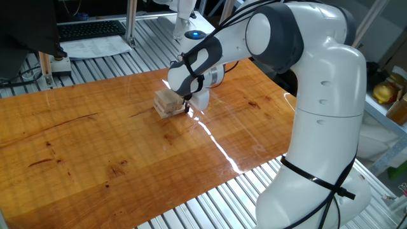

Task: Play Jenga

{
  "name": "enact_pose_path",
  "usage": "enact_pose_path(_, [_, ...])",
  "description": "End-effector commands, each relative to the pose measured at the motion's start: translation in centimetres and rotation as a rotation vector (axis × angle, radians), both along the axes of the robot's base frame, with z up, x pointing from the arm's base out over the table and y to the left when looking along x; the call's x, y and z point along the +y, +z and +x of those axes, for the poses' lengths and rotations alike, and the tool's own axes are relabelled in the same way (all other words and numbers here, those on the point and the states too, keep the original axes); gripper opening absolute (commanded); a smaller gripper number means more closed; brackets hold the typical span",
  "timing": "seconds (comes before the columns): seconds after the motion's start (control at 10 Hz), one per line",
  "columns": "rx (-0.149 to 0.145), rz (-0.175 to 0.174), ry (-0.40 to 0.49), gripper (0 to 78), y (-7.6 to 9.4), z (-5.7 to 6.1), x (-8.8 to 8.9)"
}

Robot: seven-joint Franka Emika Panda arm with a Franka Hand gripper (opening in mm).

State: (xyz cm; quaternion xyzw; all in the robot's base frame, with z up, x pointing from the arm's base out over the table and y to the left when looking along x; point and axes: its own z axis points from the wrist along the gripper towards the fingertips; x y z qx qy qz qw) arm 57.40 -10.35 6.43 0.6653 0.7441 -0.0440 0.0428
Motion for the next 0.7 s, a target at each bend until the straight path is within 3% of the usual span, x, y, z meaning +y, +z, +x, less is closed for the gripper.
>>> enact_pose_path(0.1, [0.004, -0.003, -0.006, 1.1, -0.03, -0.17, -0.05])
enact_pose_path(0.7, [0.004, 0.007, 0.002, 1.1, 0.55, -0.46, -0.20])
